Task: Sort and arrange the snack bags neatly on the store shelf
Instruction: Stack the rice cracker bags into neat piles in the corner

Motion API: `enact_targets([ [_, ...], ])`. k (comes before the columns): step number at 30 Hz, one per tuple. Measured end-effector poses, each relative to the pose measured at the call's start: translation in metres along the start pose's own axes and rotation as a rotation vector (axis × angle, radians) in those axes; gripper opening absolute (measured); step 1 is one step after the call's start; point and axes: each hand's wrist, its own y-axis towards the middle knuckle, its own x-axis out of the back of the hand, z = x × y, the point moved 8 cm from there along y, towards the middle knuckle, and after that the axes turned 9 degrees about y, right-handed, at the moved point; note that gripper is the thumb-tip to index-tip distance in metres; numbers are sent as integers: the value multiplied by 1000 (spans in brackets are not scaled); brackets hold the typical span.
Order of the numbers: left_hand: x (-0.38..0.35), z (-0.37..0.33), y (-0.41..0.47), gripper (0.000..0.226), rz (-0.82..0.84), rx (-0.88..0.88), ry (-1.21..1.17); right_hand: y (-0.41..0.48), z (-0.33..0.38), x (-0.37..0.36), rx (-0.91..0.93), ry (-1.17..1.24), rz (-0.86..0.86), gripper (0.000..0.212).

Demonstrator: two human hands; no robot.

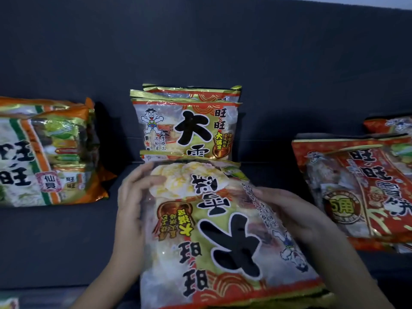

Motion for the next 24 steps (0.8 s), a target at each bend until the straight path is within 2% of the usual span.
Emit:
enact_targets([
  [1,6,18,4,83,-15,13,57,4,-1,-2,-1,-14,8,76],
  [2,11,29,9,95,-9,46,113,9,-2,-5,-5,-23,4,82],
  [4,16,35,22,98,-19,62,97,16,-1,-11,0,6,-16,86],
  [5,12,40,24,91,-9,34,53,18,0,-13,8,16,-40,81],
  [7,6,45,28,76,-3,132,-106,20,3,-16,29,25,-49,59],
  [9,1,49,30,84,26,196,-106,21,5,-20,38,16,-38,38],
  [10,-9,50,28,74,106,303,-250,23,5,-18,34,14,-39,34],
  [11,-16,47,26,56,150,321,-331,26,4,-15,35,9,-37,36],
  [13,-7,57,24,34,52,410,-516,30,3,-15,31,2,-30,52],
  [14,-3,64,24,27,-28,456,-500,31,2,-13,23,-2,-19,65],
  [15,2,63,27,26,-58,459,-373,34,2,-13,19,-8,-21,75],
  [16,3,57,28,27,-8,464,-297,34,2,-14,19,-22,-26,81],
  [19,-5,54,28,35,81,664,-314,38,11,-11,36,-69,-128,90],
  [21,4,52,19,40,95,670,-179,33,14,-13,66,-77,-156,81],
  [22,8,46,12,39,105,601,-119,37,13,-15,74,-18,-171,68],
  [23,13,41,1,32,91,559,-112,42,13,-16,102,76,-206,57],
  [24,16,31,-7,24,105,503,-115,40,12,-22,170,156,-169,50],
])
